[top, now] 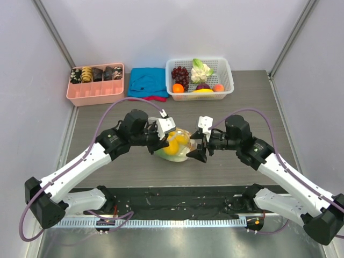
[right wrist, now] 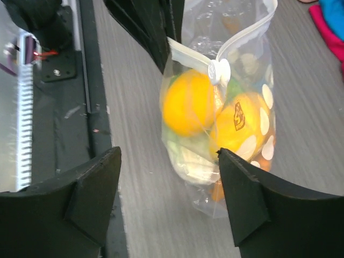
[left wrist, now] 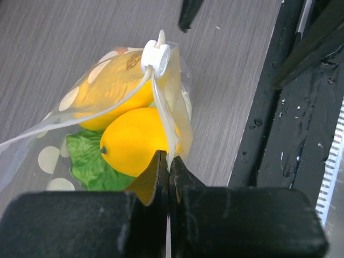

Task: Place the food in the zip-top bag and seal the zipper
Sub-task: Zip the zipper food storage bag at the center of the board.

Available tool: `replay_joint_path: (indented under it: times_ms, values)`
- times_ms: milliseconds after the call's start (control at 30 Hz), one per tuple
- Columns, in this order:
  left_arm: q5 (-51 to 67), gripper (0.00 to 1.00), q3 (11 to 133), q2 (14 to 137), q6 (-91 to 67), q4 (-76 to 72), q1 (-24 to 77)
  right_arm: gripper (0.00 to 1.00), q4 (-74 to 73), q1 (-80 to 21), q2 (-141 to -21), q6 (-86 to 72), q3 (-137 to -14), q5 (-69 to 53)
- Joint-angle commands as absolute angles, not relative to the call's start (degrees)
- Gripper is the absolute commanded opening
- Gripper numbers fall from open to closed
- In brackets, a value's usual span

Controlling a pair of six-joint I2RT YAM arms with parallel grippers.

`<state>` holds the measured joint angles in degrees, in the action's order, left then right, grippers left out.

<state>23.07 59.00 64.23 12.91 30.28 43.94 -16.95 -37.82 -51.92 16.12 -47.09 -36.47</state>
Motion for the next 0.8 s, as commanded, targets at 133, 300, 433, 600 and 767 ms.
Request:
replay_joint_path:
  times_ms: [133, 300, 433, 600, 767]
  values:
    - [25.84, 0.0, 61.08, 63.9, 11.16, 28.39, 45.09, 0.72, -4.84, -38.5, -55.46, 20.74, -46.85, -31.56]
    - [25.93, 0.0, 61.17, 63.98, 11.69, 28.92, 45.26, 0.68, -3.17, -38.5, -57.12, 21.45, -47.11, -33.22]
    - [25.93, 0.0, 61.87, 64.51, 10.73, 28.65, 45.35, 0.54, -1.67, -38.67, -58.97, 21.53, -47.55, -34.63]
    - [26.01, 0.0, 62.23, 65.13, 9.76, 28.74, 45.35, 0.27, -2.03, -39.9, -60.03, 23.2, -48.69, -35.25]
    - [24.79, 0.0, 62.49, 64.34, 10.45, 29.53, 45.26, 0.01, -2.28, -40.78, -60.47, 23.29, -49.66, -34.19]
